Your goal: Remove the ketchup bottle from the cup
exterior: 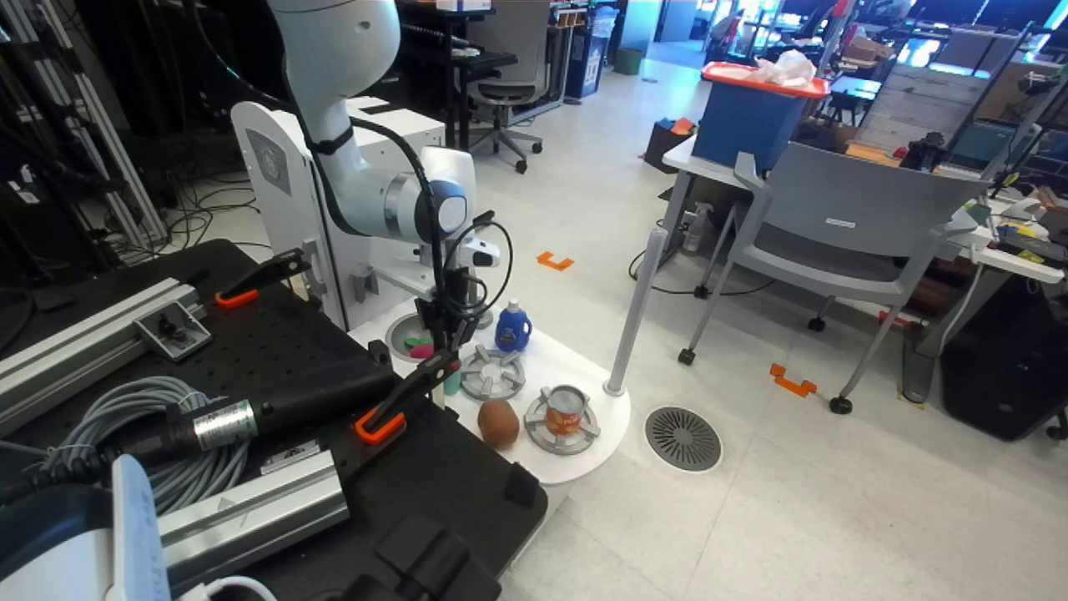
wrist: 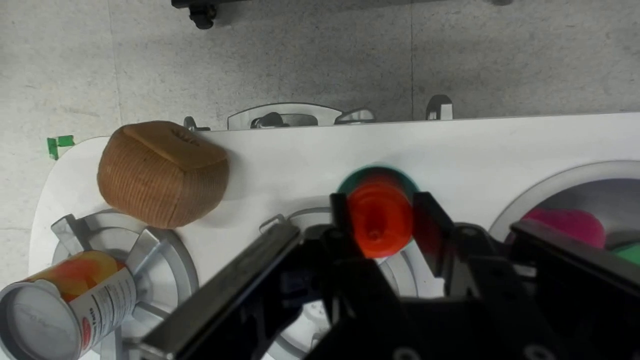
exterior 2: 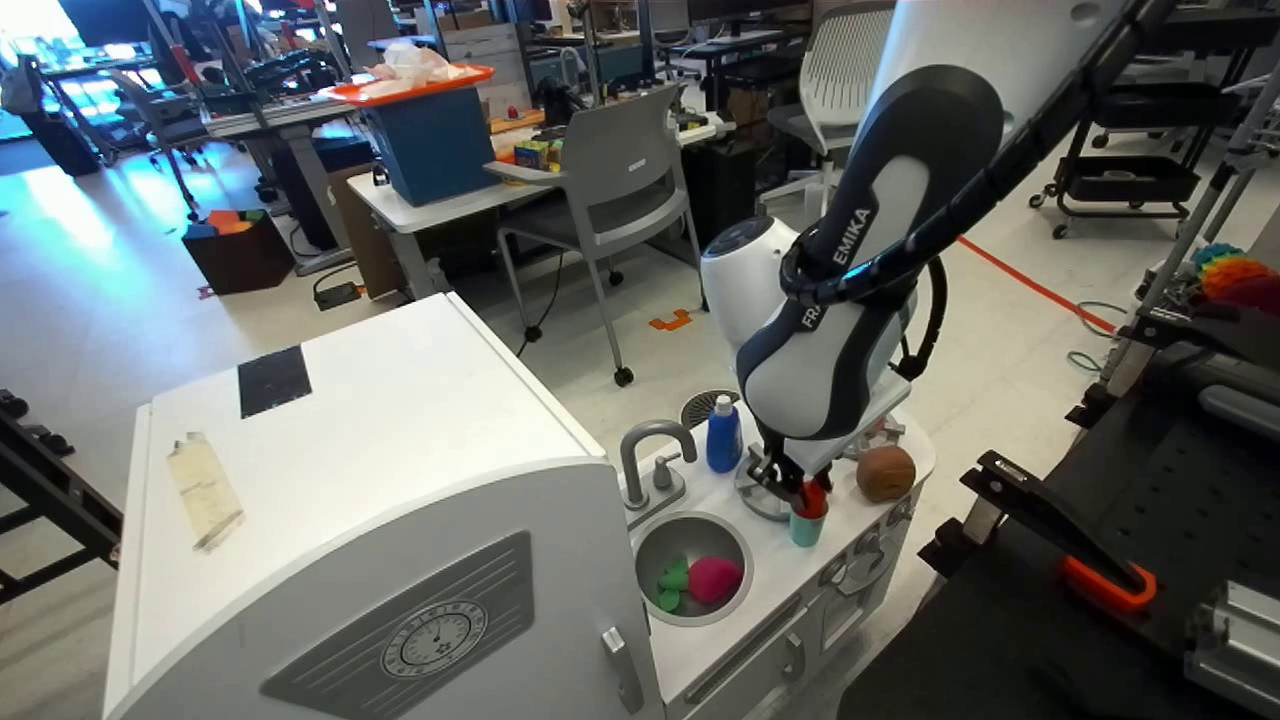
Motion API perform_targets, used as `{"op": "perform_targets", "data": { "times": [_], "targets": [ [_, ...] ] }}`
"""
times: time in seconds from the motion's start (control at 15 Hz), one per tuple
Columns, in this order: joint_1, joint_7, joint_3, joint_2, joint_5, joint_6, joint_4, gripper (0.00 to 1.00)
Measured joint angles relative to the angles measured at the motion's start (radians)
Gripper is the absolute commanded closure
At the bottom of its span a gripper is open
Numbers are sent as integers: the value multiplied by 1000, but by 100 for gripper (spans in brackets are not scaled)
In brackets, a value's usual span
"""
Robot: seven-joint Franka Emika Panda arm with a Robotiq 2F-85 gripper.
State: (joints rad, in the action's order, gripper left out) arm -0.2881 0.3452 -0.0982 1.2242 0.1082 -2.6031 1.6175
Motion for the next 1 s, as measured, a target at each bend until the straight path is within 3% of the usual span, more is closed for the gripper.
{"op": "perform_targets", "data": {
  "times": [0.33, 1.0],
  "targets": [
    [-11, 0, 16, -67, -2, 47, 46, 89],
    [-9, 78, -1, -352, -41, 132, 212, 89]
  ]
}}
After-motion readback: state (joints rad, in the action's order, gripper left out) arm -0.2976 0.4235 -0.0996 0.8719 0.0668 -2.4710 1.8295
